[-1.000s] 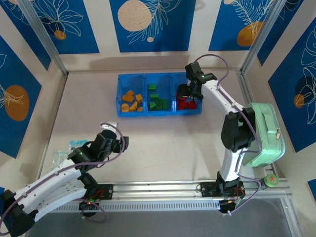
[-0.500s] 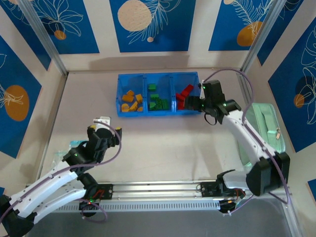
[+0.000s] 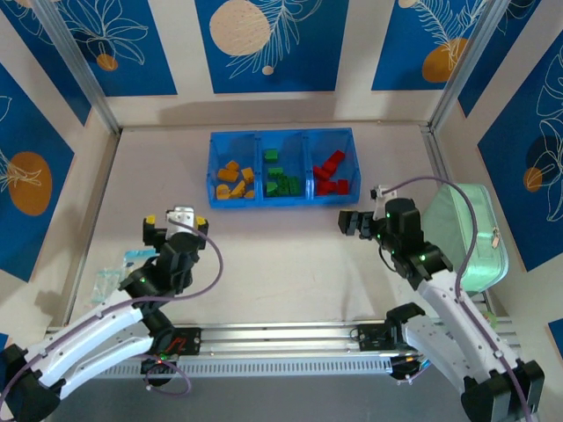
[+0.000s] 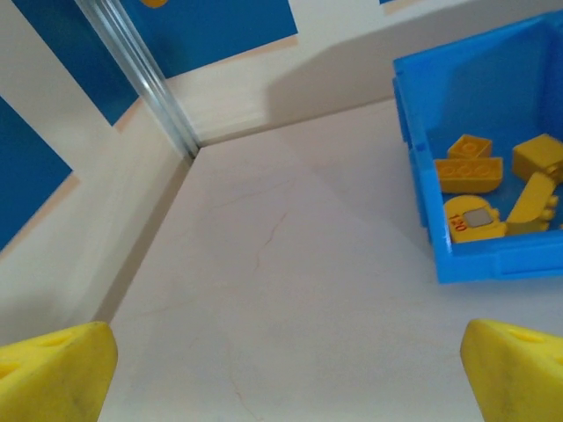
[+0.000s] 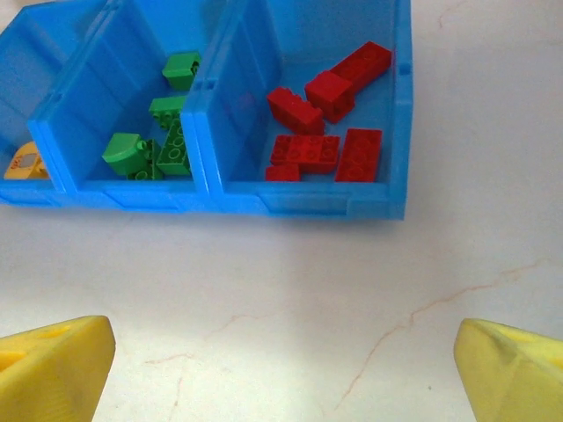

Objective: Sort the legos into containers by color
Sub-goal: Reset both arms

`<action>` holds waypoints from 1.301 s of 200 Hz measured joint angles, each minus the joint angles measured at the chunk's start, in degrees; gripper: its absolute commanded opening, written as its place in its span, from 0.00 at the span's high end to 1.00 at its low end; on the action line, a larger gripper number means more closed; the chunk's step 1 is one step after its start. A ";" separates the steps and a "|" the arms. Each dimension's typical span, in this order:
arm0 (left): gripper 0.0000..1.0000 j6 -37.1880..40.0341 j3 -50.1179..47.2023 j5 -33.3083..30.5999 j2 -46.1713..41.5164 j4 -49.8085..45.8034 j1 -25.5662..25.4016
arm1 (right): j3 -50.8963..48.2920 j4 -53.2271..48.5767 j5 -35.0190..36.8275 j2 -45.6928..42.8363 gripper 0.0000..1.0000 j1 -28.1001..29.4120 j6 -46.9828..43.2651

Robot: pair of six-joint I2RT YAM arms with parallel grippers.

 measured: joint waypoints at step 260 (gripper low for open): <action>0.00 0.96 -14.36 -5.49 -0.70 12.33 7.72 | -21.22 14.05 19.61 -4.90 0.01 -5.01 0.04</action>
